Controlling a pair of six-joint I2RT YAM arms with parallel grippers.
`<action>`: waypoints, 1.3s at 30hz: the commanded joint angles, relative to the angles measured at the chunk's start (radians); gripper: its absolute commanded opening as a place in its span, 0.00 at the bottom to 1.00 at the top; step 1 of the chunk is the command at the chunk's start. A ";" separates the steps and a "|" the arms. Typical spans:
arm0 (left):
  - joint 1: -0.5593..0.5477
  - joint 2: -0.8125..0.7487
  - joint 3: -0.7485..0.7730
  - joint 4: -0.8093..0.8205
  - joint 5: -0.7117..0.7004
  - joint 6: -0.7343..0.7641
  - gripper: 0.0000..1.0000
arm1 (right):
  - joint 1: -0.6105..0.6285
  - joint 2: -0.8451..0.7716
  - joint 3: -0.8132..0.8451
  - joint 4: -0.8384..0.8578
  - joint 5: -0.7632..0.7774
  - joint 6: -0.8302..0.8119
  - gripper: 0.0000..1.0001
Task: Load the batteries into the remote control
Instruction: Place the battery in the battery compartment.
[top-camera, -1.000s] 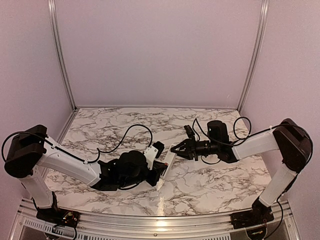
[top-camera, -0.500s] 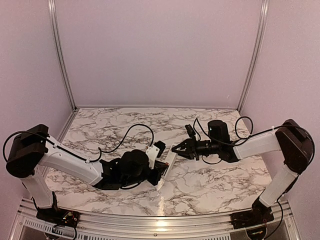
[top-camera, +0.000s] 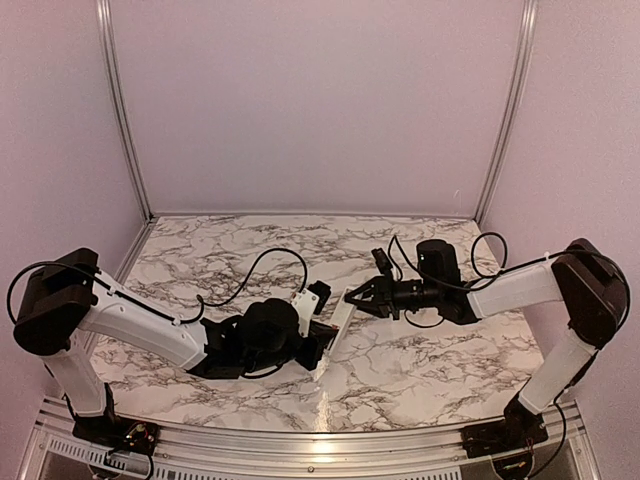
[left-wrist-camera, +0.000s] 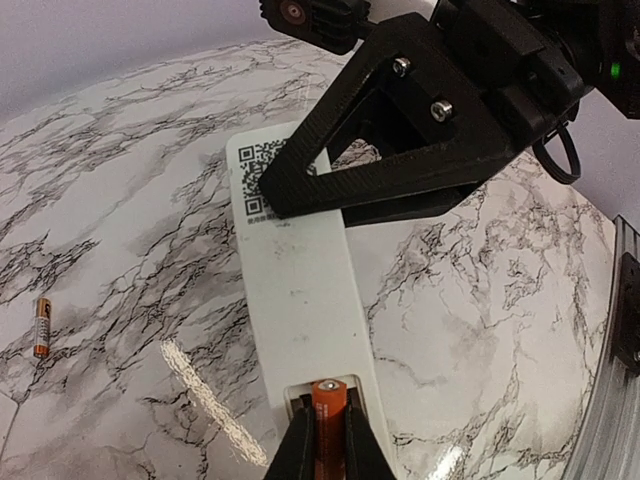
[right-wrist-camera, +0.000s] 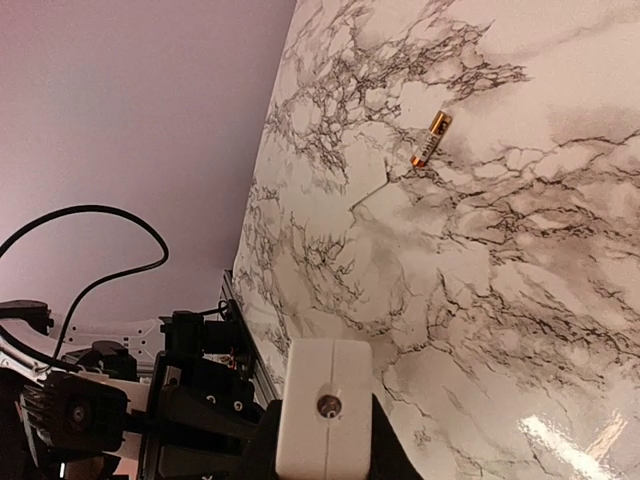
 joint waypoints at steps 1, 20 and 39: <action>0.002 0.019 -0.035 -0.030 -0.009 0.027 0.00 | -0.015 -0.037 0.009 0.089 -0.031 0.050 0.00; 0.001 -0.023 -0.032 -0.084 -0.134 0.081 0.24 | -0.023 -0.038 0.005 0.075 -0.046 0.051 0.00; 0.005 -0.192 -0.111 -0.020 0.039 0.172 0.64 | -0.019 -0.007 0.030 0.005 -0.082 -0.033 0.00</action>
